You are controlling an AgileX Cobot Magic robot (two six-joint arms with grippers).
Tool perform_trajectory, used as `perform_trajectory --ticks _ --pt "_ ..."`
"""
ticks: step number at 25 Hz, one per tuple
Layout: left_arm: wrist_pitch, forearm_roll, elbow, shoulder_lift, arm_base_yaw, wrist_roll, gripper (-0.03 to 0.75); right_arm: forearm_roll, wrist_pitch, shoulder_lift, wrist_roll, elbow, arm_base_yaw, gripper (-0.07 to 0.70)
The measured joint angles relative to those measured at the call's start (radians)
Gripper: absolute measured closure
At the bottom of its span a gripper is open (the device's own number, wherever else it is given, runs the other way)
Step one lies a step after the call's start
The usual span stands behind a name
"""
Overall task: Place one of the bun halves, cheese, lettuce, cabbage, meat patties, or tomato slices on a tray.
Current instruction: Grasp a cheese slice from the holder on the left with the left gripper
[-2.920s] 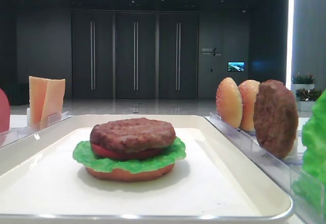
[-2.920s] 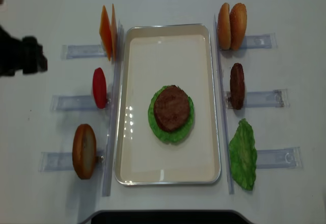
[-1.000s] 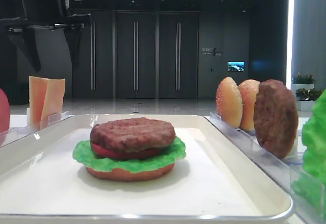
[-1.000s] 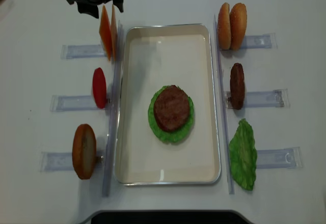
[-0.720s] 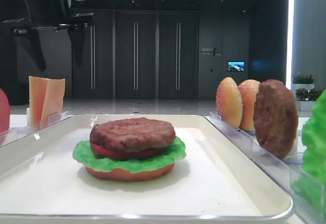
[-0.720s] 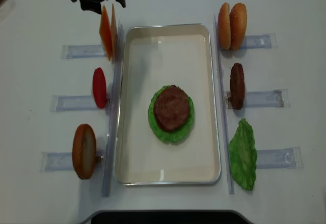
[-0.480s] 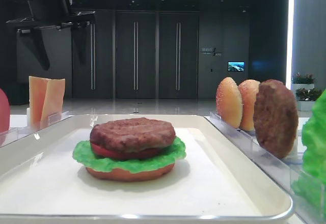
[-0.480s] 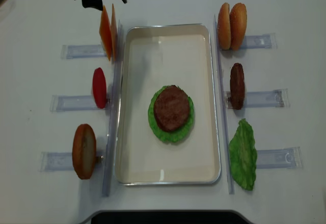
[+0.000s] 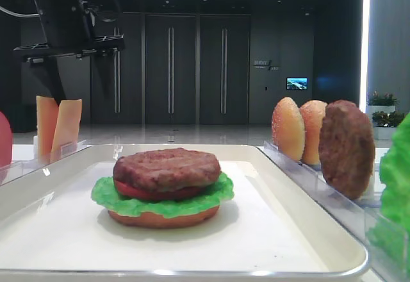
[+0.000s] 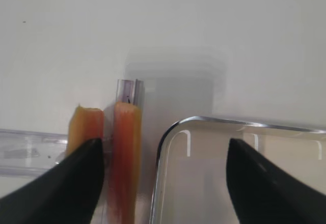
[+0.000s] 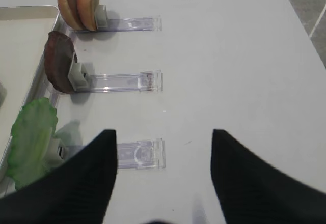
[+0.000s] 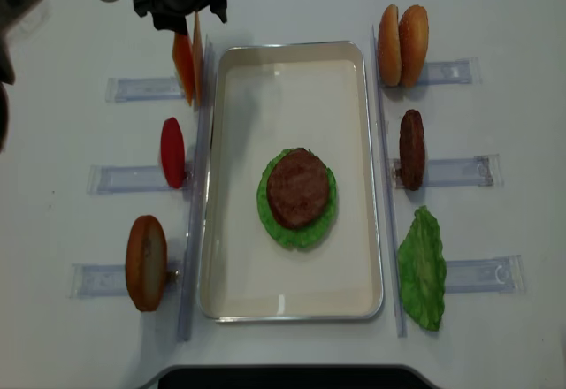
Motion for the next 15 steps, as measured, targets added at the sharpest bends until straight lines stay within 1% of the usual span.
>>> perform_trajectory --ticks 1,3,5,7,9,11,15 --pt "0.000 0.000 0.000 0.002 0.000 0.000 0.180 0.000 0.000 0.000 0.000 0.000 0.000 0.240" --pt "0.004 0.000 0.000 0.004 0.000 0.000 0.269 0.000 0.000 0.000 0.000 0.000 0.000 0.240" --pt "0.017 0.000 0.000 0.004 0.000 0.000 0.401 0.000 0.000 0.000 0.000 0.000 0.000 0.240" --pt "0.039 0.000 0.000 0.004 0.000 0.000 0.511 0.000 0.000 0.000 0.000 0.000 0.000 0.240" --pt "0.057 -0.001 0.000 0.004 0.000 0.000 0.593 0.000 0.000 0.000 0.000 0.000 0.000 0.240" --pt "0.065 -0.001 0.000 0.004 0.000 0.000 0.632 0.000 0.000 0.000 0.000 0.000 0.000 0.240" --pt "0.083 -0.001 0.000 0.004 0.000 0.000 0.652 0.000 0.000 0.000 0.000 0.000 0.000 0.240"
